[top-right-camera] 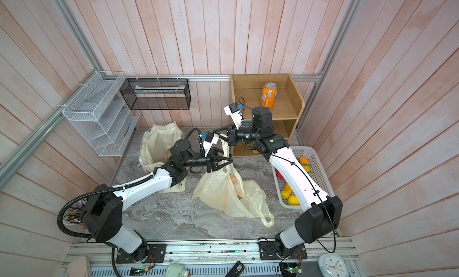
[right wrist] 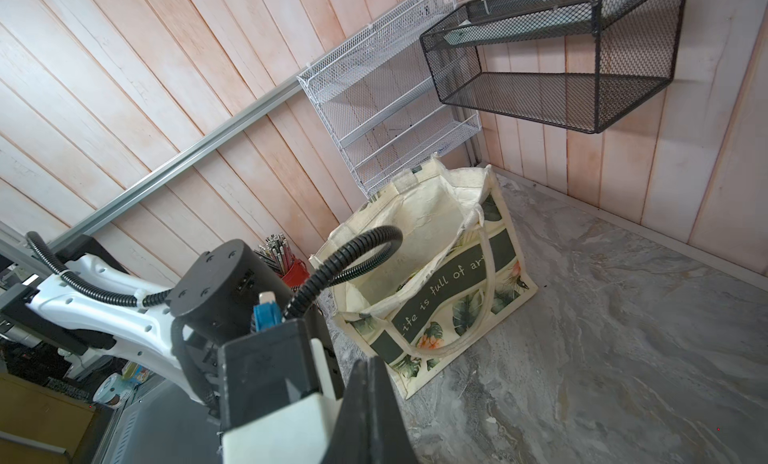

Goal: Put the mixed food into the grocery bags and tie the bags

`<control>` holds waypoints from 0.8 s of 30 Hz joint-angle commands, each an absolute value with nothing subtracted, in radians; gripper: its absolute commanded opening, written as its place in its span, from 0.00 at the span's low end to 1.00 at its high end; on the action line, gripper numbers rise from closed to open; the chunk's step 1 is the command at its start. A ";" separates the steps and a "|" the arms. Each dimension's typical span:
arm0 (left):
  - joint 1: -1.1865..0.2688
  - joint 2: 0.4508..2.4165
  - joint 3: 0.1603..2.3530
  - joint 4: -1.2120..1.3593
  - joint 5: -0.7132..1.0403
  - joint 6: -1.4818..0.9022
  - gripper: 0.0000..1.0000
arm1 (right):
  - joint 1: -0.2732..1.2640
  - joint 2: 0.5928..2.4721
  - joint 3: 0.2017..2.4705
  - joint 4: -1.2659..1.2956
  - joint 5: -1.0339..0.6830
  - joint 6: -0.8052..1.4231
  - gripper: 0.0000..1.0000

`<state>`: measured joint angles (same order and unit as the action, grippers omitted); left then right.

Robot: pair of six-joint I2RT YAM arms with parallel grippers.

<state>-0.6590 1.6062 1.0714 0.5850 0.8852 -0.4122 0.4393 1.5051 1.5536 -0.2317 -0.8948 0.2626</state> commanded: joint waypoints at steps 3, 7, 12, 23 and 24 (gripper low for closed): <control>-0.653 1.621 0.968 0.751 0.894 -0.510 0.43 | 0.437 1.494 1.562 -0.202 -0.894 0.268 0.00; -0.653 1.615 0.939 0.770 0.871 -0.522 0.38 | 0.437 1.494 1.558 -0.199 -0.893 0.271 0.00; -0.654 1.625 0.943 0.793 0.837 -0.552 0.17 | 0.437 1.490 1.544 -0.189 -0.886 0.284 0.00; -0.645 1.551 0.902 0.605 0.402 -0.597 0.00 | 0.421 1.279 1.482 -0.396 -0.472 0.334 0.62; -0.635 1.553 0.909 0.582 0.369 -0.601 0.00 | 0.421 1.240 1.456 -0.420 -0.416 0.340 0.63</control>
<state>-0.6518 1.5879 0.9058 0.6632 0.5449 -0.5919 0.4259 1.3445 1.4940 -0.3401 -0.6064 0.3138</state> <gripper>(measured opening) 0.047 0.621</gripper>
